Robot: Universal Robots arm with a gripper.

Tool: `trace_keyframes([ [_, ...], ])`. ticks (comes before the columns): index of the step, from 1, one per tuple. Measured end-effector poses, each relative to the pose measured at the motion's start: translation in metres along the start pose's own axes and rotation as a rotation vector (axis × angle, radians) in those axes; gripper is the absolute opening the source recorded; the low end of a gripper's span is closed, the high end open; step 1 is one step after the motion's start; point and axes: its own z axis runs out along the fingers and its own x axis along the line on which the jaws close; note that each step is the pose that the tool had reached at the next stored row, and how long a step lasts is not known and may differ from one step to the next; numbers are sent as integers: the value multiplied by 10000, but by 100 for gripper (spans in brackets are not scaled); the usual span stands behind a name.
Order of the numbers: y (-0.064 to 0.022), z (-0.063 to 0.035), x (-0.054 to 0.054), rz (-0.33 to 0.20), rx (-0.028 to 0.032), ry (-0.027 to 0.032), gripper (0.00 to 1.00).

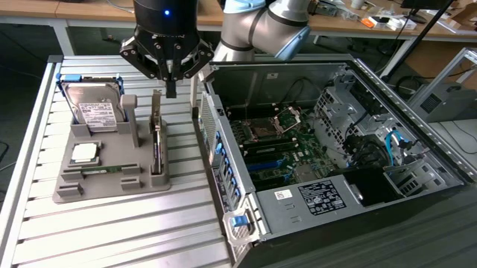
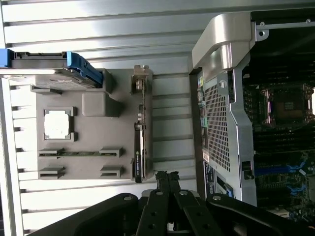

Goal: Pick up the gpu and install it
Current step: 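Reach for the gpu, then pick up the gpu and move the gpu toward the slot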

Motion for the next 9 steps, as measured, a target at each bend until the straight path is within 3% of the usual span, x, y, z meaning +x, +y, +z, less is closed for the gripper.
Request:
trace_keyframes([
  [9,0,0,0,1,0,0,10],
])
